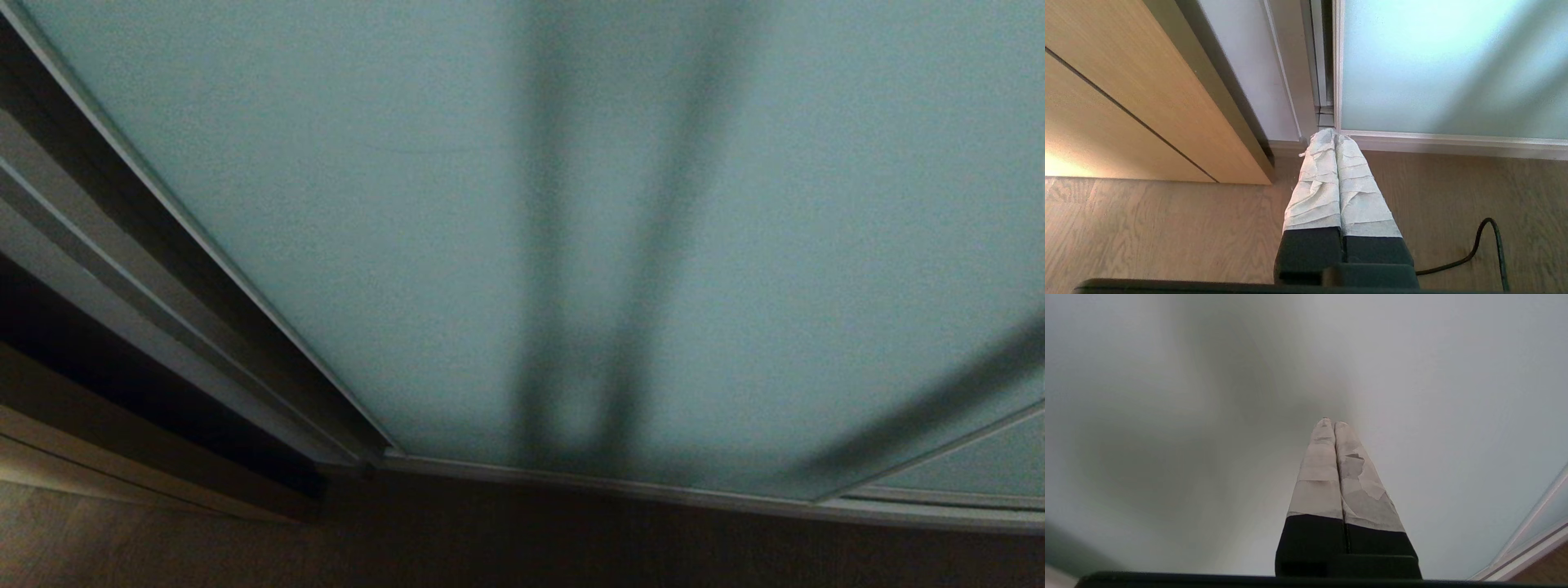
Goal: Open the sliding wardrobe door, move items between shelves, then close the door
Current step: Close the door
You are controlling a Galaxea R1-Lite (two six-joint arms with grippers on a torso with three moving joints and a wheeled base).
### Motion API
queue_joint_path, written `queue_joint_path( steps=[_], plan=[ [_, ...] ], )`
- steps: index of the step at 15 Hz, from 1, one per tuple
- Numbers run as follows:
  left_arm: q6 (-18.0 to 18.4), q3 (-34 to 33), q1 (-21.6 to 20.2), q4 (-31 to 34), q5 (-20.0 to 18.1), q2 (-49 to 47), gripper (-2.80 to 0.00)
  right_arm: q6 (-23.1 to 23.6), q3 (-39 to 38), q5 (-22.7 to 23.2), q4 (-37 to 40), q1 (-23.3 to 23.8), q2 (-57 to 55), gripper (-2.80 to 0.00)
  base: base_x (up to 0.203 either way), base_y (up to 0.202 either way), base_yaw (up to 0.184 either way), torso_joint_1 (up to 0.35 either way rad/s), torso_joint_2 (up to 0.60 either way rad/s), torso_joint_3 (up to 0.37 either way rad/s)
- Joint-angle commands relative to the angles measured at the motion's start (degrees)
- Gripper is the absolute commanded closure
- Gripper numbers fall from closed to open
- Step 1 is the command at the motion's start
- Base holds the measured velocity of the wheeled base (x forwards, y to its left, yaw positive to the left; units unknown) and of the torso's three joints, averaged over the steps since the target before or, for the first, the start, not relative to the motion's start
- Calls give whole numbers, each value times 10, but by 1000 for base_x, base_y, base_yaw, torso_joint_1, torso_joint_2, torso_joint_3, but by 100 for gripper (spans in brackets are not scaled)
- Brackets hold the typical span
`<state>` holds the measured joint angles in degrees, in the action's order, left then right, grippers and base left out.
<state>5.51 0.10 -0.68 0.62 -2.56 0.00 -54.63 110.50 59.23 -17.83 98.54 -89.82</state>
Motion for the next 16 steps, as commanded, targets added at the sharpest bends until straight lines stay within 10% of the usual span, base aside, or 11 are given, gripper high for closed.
queue_joint_path(
  steps=[1,16],
  plan=[
    [0,0,0,0,0,-1,0,-3,1,4,-2,0,-8,0,0,0,0,0,0,0],
    [-4,0,0,0,6,-1,0,-3,0,10,-10,2,-5,0,-53,0,0,1,0,0]
  ],
)
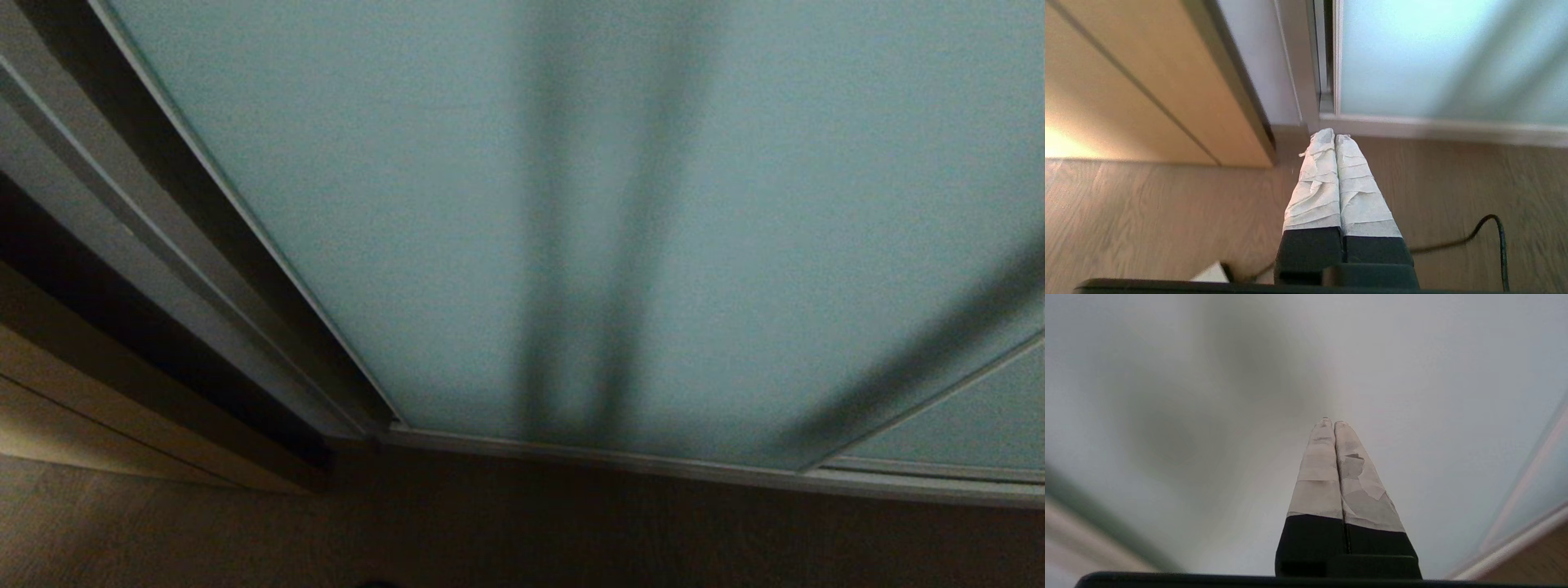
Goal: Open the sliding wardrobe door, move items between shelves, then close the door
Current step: Close the door
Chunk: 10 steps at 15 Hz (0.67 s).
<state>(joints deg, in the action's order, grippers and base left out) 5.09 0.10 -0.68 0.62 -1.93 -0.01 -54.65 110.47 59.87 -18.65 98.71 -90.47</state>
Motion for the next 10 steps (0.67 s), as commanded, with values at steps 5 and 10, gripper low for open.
queue_joint_path(
  steps=[5,10],
  plan=[
    [1,-1,0,0,1,-1,0,-3,0,2,-2,5,4,0,-195,0,0,4,3,5],
    [0,-1,0,-2,4,-1,0,-3,-2,2,-2,15,6,0,-96,0,-2,0,1,3]
  ],
)
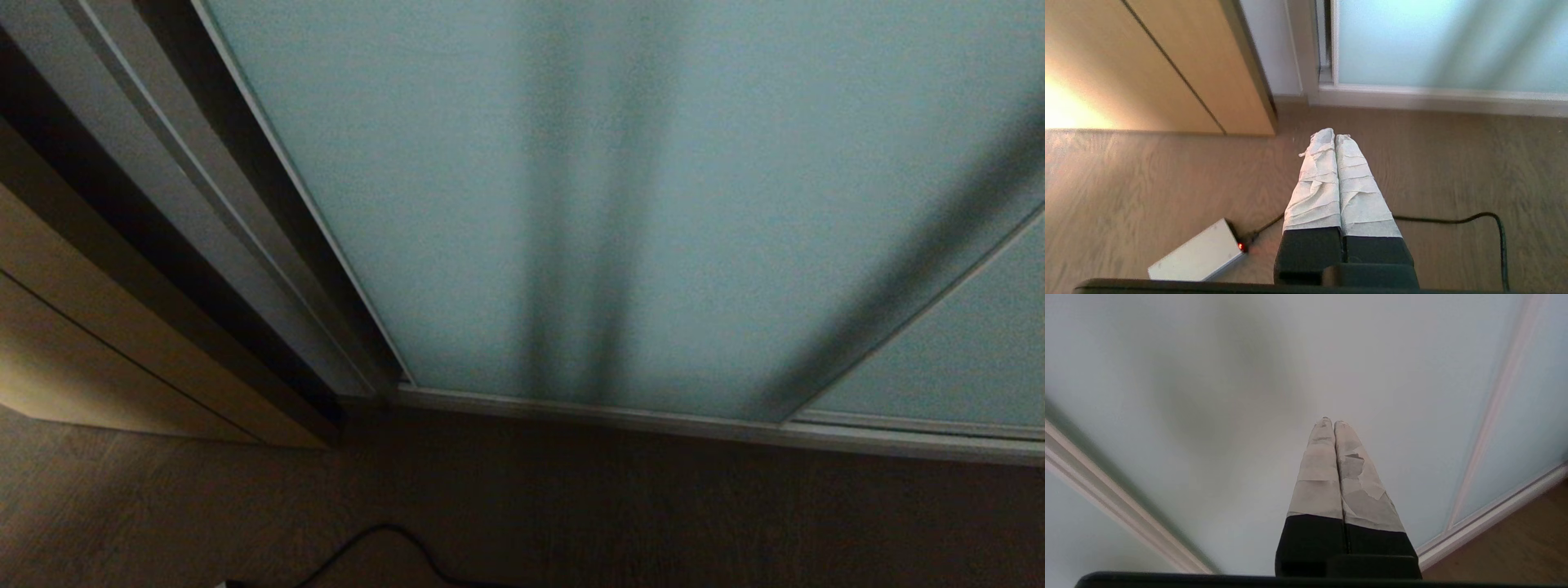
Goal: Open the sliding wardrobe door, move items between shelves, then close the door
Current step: Close the door
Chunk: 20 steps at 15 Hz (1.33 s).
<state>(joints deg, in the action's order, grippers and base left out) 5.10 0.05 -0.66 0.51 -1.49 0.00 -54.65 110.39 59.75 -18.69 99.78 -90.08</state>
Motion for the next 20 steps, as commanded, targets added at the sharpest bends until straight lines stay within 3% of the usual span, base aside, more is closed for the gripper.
queue_joint_path(
  steps=[1,11,14,17,20],
  plan=[
    [0,0,0,-1,0,-1,0,-3,-2,4,-1,8,3,0,0,0,0,0,0,0],
    [0,0,0,-1,1,-1,0,-12,-54,41,-14,25,58,0,0,0,0,0,0,0],
    [0,0,0,-1,1,-1,0,-31,3,38,98,16,64,0,0,0,0,0,0,0],
    [0,0,0,-1,0,-1,0,-28,15,23,190,-23,88,0,0,0,0,0,0,0],
    [0,0,0,-1,1,-1,0,-20,15,-31,270,-69,101,0,0,0,0,0,0,0]
  ],
)
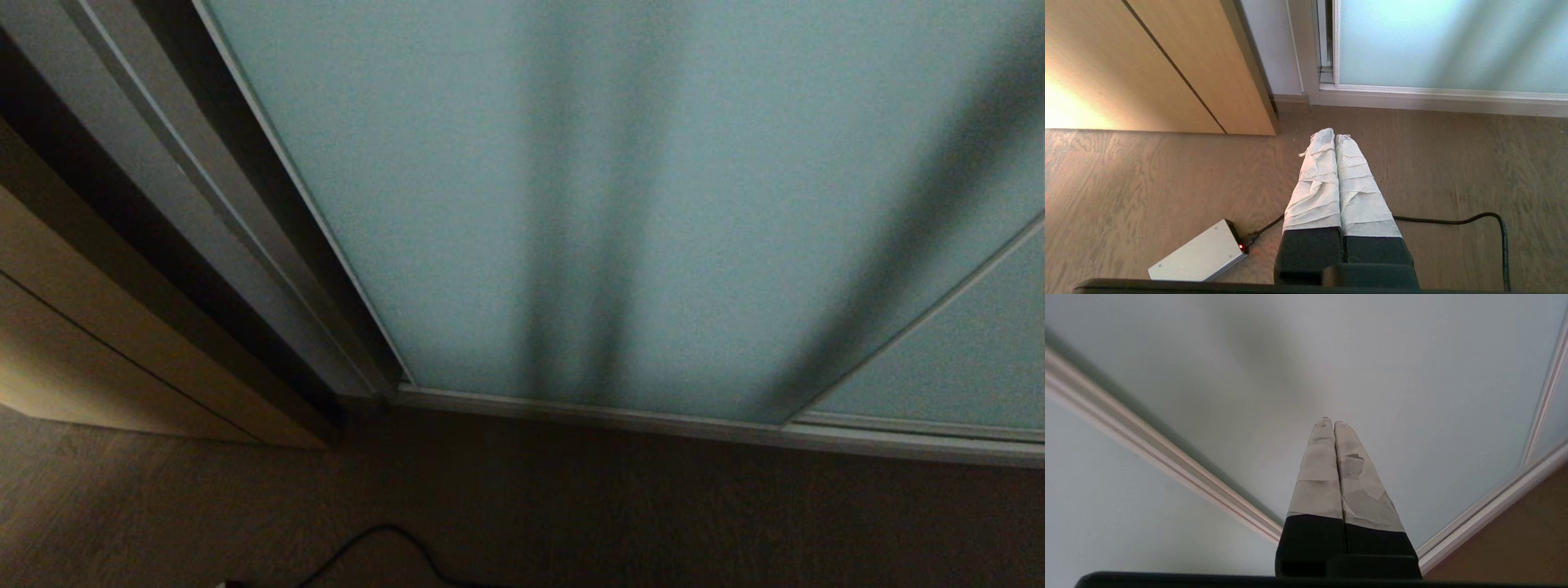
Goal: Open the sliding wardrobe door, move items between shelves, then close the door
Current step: Close the door
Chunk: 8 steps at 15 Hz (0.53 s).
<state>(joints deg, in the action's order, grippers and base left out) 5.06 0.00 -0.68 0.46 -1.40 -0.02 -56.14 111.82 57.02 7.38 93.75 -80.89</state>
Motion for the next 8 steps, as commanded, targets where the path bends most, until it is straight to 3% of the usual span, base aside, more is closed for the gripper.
queue_joint_path(
  steps=[1,4,8],
  plan=[
    [0,0,0,0,-1,-1,0,17,1,-43,33,-29,11,0,0,0,0,0,0,0],
    [0,0,0,0,0,-1,0,158,-1,-224,120,-99,18,0,0,0,0,0,0,0],
    [0,0,0,0,-1,-1,0,277,-8,-478,169,-244,36,0,0,0,0,0,0,0]
  ],
)
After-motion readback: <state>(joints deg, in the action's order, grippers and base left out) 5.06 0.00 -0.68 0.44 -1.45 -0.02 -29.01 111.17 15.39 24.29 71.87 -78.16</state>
